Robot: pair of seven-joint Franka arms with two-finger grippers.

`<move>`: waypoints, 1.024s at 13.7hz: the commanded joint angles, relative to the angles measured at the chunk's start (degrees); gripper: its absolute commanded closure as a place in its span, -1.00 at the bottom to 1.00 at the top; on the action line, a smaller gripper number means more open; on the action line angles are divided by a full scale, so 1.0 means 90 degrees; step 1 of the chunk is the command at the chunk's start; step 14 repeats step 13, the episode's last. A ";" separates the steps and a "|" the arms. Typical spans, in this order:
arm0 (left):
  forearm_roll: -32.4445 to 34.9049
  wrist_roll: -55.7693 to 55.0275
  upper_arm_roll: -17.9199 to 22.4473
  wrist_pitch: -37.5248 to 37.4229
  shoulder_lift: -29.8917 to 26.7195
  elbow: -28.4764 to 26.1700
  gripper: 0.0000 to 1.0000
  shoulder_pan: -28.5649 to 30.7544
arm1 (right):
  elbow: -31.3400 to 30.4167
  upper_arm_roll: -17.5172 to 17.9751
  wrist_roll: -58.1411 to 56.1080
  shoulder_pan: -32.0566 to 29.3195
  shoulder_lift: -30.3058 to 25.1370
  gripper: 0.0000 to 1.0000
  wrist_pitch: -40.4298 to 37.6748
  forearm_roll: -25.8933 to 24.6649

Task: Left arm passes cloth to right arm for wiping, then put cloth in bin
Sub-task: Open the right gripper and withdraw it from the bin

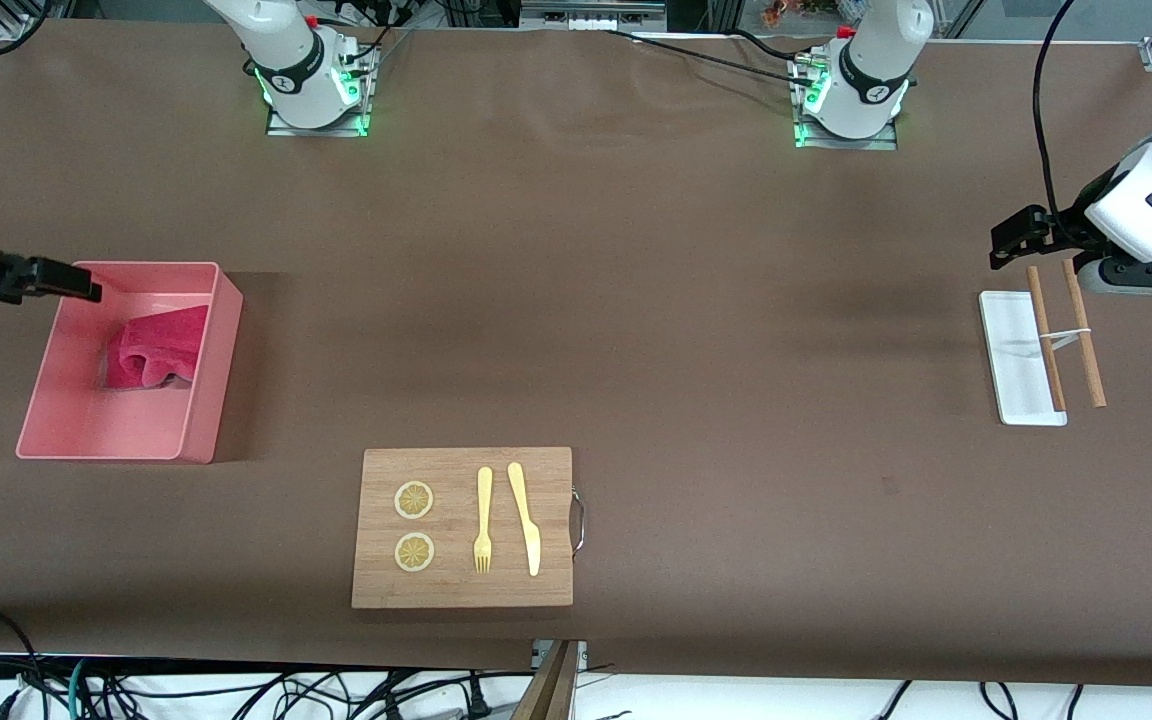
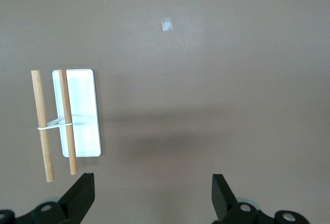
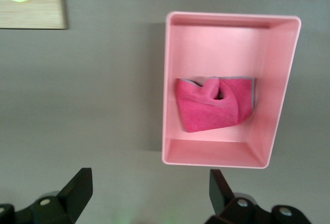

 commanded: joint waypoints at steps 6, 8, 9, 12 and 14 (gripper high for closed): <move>-0.0057 0.0032 0.0051 -0.0106 0.0053 0.0147 -1.00 -0.0041 | -0.0170 0.0333 0.0129 -0.0071 -0.1060 -1.00 -0.0195 -0.0191; -0.0057 0.0032 0.0051 -0.0106 0.0053 0.0147 -1.00 -0.0041 | -0.0190 0.0334 0.0363 -0.0080 -0.1060 -1.00 -0.0353 -0.0172; -0.0057 0.0032 0.0051 -0.0106 0.0053 0.0147 -1.00 -0.0041 | -0.0190 0.0334 0.0344 -0.0081 -0.1021 -1.00 -0.0353 -0.0181; -0.0057 0.0032 0.0051 -0.0106 0.0063 0.0147 -1.00 -0.0041 | -0.0122 0.0354 0.0324 -0.0071 -0.0885 -1.00 -0.0344 -0.0191; -0.0057 0.0032 0.0051 -0.0106 0.0053 0.0147 -1.00 -0.0041 | -0.0121 0.0354 0.0324 -0.0071 -0.0884 -1.00 -0.0344 -0.0191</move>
